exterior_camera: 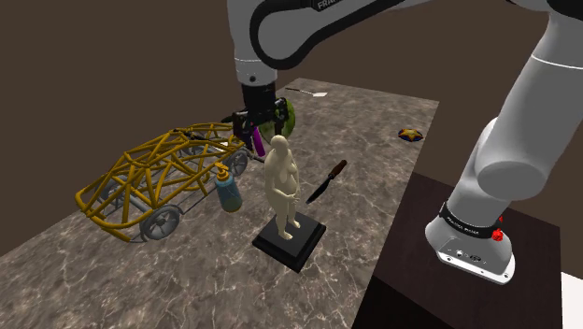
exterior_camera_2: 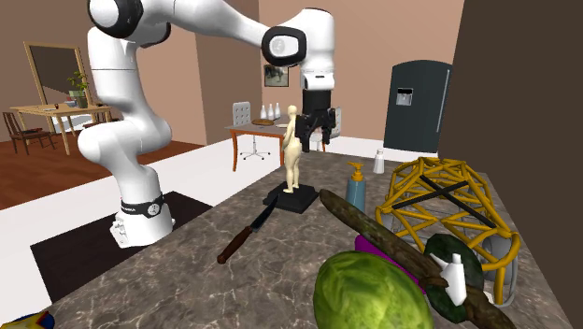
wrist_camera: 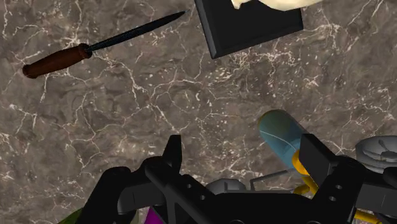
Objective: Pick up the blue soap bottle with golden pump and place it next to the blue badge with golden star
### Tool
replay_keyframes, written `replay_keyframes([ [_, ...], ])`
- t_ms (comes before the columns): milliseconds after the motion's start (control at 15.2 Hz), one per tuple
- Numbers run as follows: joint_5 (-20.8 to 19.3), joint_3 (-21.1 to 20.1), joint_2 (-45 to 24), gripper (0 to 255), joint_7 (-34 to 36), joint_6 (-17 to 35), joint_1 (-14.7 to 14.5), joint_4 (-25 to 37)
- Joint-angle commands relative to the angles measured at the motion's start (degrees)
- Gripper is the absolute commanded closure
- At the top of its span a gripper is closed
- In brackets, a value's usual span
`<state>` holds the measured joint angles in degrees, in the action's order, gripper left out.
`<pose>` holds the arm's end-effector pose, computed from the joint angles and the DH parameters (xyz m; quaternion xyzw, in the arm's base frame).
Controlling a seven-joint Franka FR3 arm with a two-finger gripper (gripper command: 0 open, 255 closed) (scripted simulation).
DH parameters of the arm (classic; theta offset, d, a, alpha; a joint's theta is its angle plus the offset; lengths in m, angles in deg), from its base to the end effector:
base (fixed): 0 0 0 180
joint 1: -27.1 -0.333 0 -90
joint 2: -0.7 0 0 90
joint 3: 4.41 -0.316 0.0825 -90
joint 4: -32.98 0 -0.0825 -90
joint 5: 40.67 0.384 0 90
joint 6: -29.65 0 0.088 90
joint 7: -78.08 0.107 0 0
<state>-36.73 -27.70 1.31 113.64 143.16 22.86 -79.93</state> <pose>0.4909 0.2614 0.4750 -0.9960 0.0833 0.0068 0.0305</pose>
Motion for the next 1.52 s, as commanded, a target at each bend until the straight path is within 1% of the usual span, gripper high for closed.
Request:
replay_keyframes([
  [0, -2.4, -0.9, -4.7, 0, 2.8, 0.9, -0.8, 3.9],
  [264, -7.3, -1.4, -14.1, 0, 8.0, 0.9, -3.4, 13.2],
  [528, -12.0, -0.9, -23.9, 0, 12.1, -0.8, -7.2, 24.5],
  [594, -12.1, -0.8, -24.3, 0, 12.3, -0.9, -7.5, 25.0],
  [1056, -13.0, -0.3, -26.2, 0, 12.9, 4.0, -7.8, 21.9],
  [1452, -13.0, -0.3, -26.2, 0, 12.9, 4.0, -7.8, 21.9],
])
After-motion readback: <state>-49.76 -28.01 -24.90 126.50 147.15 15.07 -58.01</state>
